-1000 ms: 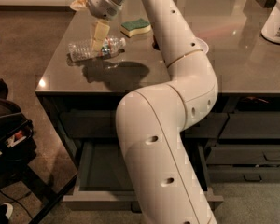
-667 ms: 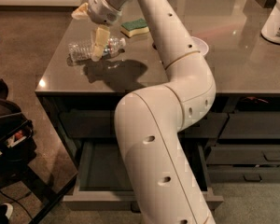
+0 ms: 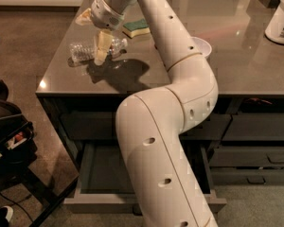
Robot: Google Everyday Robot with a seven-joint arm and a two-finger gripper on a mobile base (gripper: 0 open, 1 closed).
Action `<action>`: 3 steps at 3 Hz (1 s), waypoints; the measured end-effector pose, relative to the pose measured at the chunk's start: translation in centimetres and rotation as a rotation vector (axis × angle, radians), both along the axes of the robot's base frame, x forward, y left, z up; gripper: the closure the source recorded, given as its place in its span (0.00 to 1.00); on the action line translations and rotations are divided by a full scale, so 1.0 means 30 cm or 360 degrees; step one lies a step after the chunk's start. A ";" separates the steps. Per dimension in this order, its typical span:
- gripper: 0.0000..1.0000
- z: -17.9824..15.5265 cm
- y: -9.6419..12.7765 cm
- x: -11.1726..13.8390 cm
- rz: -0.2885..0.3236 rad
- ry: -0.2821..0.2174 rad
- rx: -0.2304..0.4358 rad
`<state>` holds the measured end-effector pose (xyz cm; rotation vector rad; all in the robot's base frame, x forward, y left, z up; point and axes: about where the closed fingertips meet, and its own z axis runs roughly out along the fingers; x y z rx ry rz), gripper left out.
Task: Place water bottle into middle drawer
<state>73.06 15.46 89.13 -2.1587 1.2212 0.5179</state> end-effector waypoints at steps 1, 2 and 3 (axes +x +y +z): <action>0.00 -0.014 0.024 0.022 -0.0028 -0.0007 0.0009; 0.00 -0.020 0.022 0.043 -0.0045 -0.0047 -0.0024; 0.00 -0.041 0.003 0.059 -0.0066 -0.0051 -0.0055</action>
Offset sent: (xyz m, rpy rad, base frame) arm 0.0462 -0.0115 0.0140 -0.0822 -0.0300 -0.0089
